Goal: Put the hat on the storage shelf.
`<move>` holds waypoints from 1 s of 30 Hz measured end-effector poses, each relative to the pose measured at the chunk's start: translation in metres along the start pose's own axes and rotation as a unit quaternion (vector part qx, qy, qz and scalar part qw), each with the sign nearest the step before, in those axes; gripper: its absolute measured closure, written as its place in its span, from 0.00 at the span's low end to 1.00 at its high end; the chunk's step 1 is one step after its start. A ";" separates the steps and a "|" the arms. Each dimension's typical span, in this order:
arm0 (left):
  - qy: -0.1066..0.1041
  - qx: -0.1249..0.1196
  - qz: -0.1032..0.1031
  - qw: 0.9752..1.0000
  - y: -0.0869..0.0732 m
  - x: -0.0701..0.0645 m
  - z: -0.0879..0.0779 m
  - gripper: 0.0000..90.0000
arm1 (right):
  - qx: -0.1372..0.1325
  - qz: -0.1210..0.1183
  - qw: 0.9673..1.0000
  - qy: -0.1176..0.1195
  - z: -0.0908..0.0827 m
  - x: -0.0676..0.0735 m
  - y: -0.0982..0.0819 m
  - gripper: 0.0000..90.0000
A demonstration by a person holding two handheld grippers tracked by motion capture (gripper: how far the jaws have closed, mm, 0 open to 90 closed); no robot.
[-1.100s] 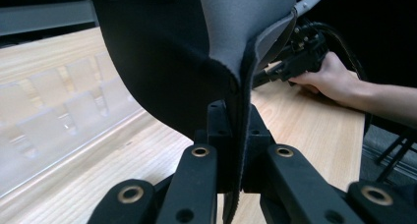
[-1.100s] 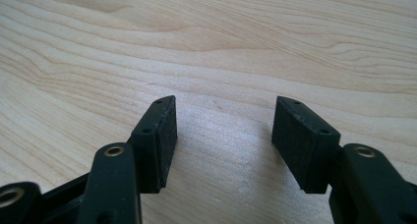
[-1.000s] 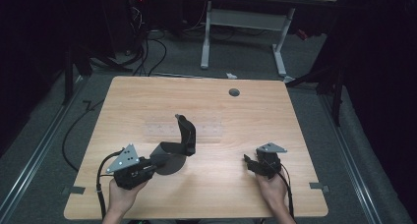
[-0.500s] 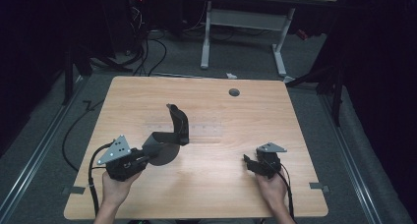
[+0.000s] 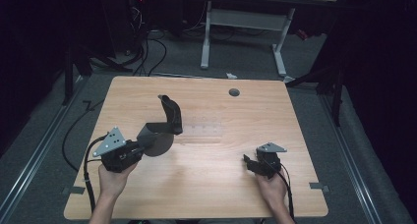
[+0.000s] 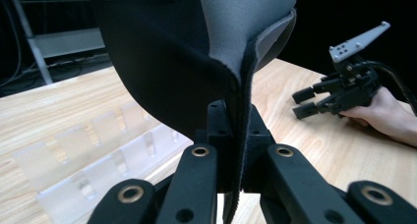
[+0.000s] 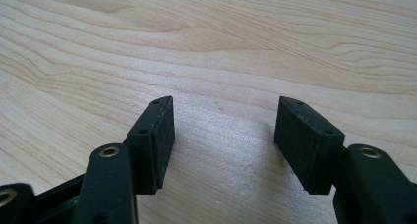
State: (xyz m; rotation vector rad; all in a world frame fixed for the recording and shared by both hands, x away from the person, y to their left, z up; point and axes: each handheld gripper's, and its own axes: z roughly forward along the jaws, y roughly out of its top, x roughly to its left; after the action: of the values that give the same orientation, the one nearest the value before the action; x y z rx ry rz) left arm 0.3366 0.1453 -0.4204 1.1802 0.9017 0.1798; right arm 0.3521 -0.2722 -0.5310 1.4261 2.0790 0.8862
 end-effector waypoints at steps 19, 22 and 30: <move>0.036 -0.025 0.013 0.999 0.011 0.022 0.012 0.97 | 0.001 0.000 1.000 0.000 0.000 0.000 0.000 0.45; 0.041 -0.026 0.018 0.999 0.013 0.025 0.016 0.97 | 0.001 0.000 1.000 0.000 0.000 0.000 0.000 0.45; 0.059 -0.037 0.025 0.997 0.021 0.037 0.022 0.97 | 0.001 0.000 1.000 0.000 0.000 0.000 0.000 0.44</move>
State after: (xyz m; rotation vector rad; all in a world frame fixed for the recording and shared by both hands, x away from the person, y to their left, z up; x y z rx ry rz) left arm 0.3828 0.1590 -0.4193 1.1321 0.9617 0.3232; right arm 0.3521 -0.2720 -0.5310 1.4265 2.0799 0.8850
